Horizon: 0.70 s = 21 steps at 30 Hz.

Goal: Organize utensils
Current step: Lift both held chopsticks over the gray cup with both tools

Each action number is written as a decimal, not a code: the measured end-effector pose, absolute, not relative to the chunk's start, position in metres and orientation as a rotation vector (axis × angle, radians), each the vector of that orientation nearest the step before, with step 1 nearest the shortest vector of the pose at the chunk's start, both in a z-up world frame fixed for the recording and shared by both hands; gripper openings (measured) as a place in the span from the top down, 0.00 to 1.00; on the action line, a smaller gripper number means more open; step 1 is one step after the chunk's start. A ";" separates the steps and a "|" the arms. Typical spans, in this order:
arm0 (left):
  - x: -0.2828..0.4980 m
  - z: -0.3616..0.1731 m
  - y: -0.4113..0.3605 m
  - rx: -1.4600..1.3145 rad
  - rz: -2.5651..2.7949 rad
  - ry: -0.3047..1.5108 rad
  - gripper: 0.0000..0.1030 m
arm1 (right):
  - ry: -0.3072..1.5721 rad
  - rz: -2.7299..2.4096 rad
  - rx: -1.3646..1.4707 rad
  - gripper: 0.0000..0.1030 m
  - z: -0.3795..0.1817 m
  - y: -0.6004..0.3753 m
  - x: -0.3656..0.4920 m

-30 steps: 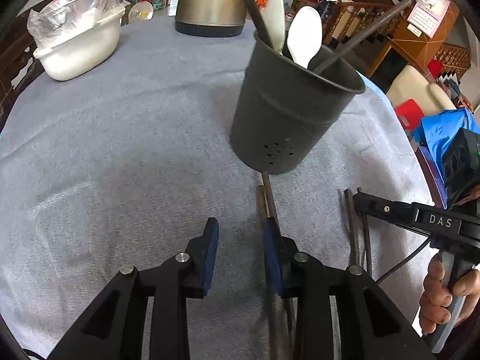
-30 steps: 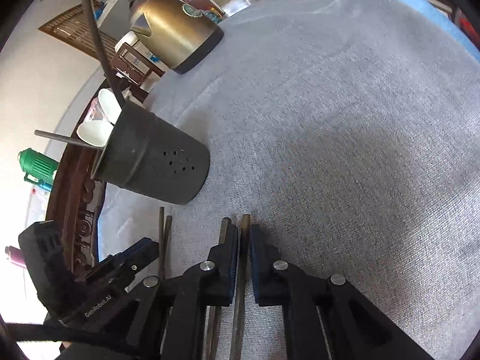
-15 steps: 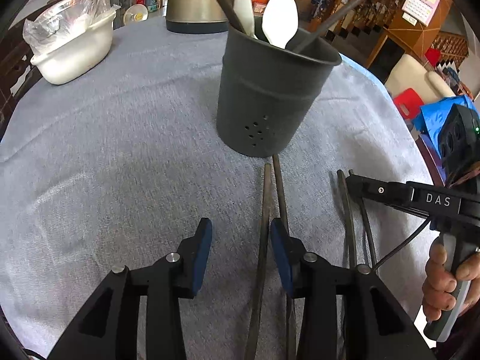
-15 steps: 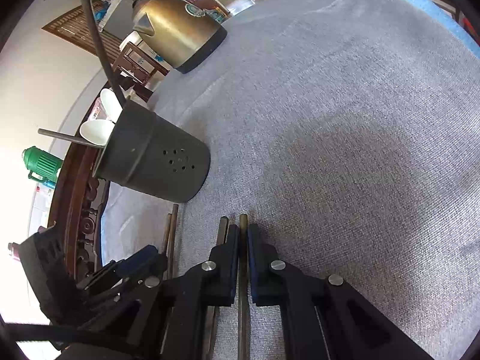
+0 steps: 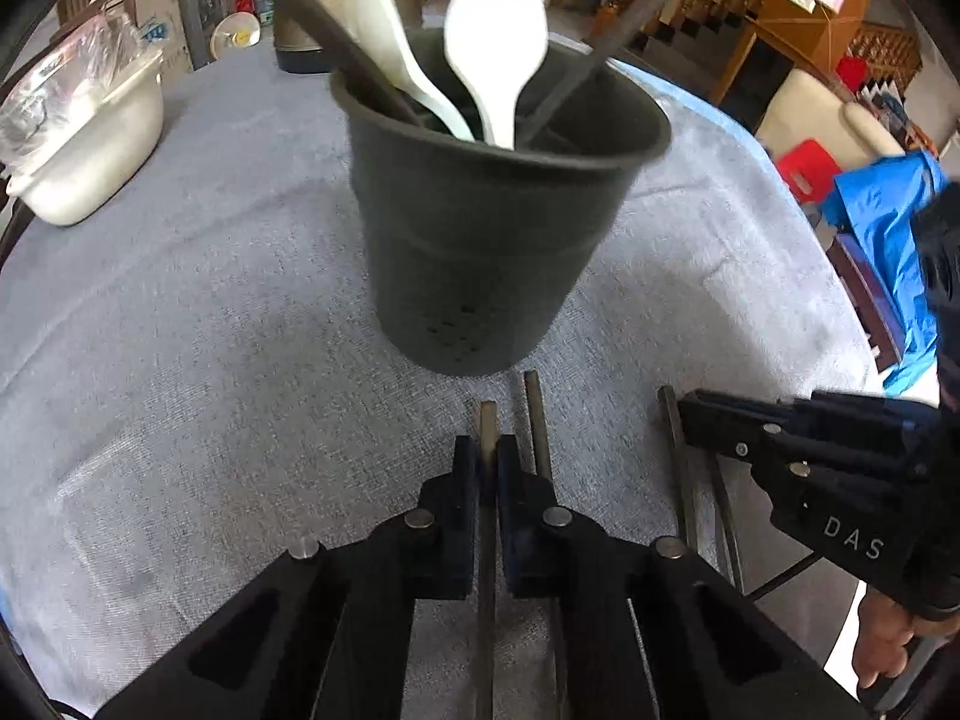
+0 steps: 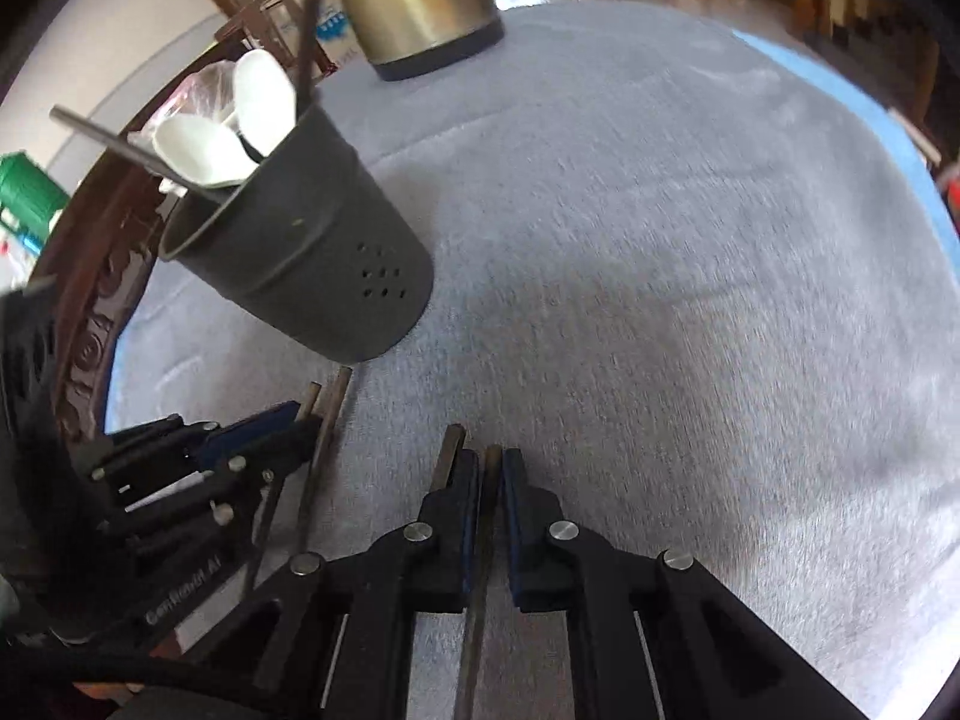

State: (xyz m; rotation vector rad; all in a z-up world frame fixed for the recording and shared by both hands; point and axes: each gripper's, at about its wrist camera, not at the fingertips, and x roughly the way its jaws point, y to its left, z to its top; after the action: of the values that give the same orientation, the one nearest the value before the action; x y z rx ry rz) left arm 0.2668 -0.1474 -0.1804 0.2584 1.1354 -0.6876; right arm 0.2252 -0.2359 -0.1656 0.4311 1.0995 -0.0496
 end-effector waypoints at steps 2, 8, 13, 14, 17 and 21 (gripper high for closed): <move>0.267 -0.171 -0.139 0.218 -0.705 1.114 0.95 | 1.082 -0.032 0.486 0.93 -0.165 -0.241 0.220; 0.262 -0.126 -0.111 0.149 -0.716 1.008 0.95 | 0.970 0.029 0.569 0.94 -0.138 -0.252 0.201; 0.247 -0.071 -0.086 0.100 -0.714 0.878 0.95 | 0.848 0.070 0.577 0.94 -0.095 -0.252 0.184; 0.244 -0.062 -0.081 0.094 -0.711 0.855 0.95 | 0.820 0.078 0.575 0.94 -0.084 -0.250 0.181; 0.236 -0.031 -0.072 0.067 -0.700 0.785 0.95 | 0.732 0.098 0.562 0.94 -0.052 -0.246 0.174; 0.225 0.001 -0.062 0.030 -0.684 0.696 0.95 | 0.611 0.094 0.527 0.94 -0.016 -0.239 0.161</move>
State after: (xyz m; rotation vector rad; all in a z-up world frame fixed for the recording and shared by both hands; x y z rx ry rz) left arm 0.2252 -0.0616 0.0008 0.0296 0.6956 -0.6836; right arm 0.1612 -0.2391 -0.0155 0.5267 0.6113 0.0943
